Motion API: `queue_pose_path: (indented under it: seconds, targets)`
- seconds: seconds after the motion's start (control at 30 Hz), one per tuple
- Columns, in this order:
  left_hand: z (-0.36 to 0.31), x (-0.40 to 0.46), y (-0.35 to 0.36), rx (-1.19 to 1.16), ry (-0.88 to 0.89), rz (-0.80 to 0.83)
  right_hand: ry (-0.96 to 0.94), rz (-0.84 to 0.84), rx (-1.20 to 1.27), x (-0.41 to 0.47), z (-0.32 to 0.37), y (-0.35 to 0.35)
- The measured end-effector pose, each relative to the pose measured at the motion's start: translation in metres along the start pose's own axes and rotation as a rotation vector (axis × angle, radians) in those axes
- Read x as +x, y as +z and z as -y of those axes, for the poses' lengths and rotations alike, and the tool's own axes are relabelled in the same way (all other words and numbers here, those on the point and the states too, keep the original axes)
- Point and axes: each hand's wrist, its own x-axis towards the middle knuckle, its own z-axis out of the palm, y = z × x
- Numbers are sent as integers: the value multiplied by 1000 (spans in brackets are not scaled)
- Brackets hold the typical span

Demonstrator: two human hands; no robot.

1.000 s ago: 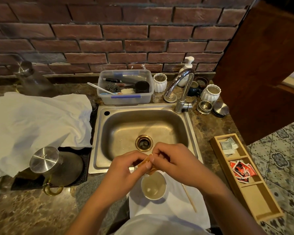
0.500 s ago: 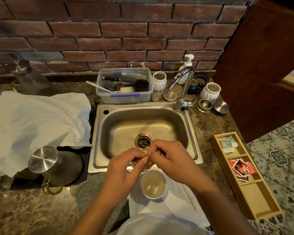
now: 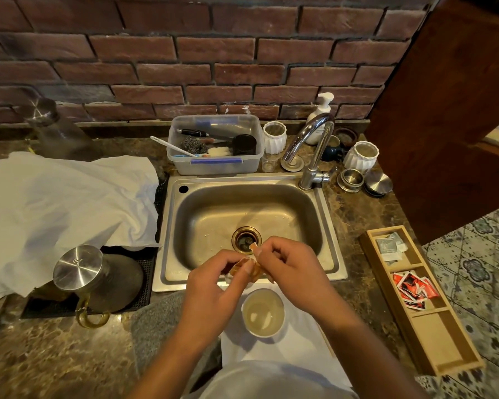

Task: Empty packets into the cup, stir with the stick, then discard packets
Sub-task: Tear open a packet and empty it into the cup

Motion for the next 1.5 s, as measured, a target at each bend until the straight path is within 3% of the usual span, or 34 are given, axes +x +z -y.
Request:
queue_pose_path:
  seconds: [0.1, 0.2, 0.57, 0.8, 1.07, 1.27, 1.4, 1.5]
  targets:
    - [3, 4, -3, -82, -88, 91, -56, 59, -3, -2, 3, -9]
    - [6, 6, -6, -71, -64, 151, -98, 71, -33, -2, 4, -15]
    - [6, 5, -7, -62, -18, 209, -117, 179, -270, 0, -7, -23]
    - [7, 6, -7, -12, 14, 205, -113, 198, -255, -2, -10, -25]
    - [2, 6, 1, 221, 259, 42, -44, -25, -169, -5, -5, -7]
    - [0, 6, 6, 279, 349, -46, 184, -159, 45, -3, -3, 5]
    - [-4, 4, 12, 216, 287, -74, 197, -107, 247, -6, -3, -9]
    - [-2, 2, 14, 129, 136, -71, 116, -23, 193, -9, -1, -18]
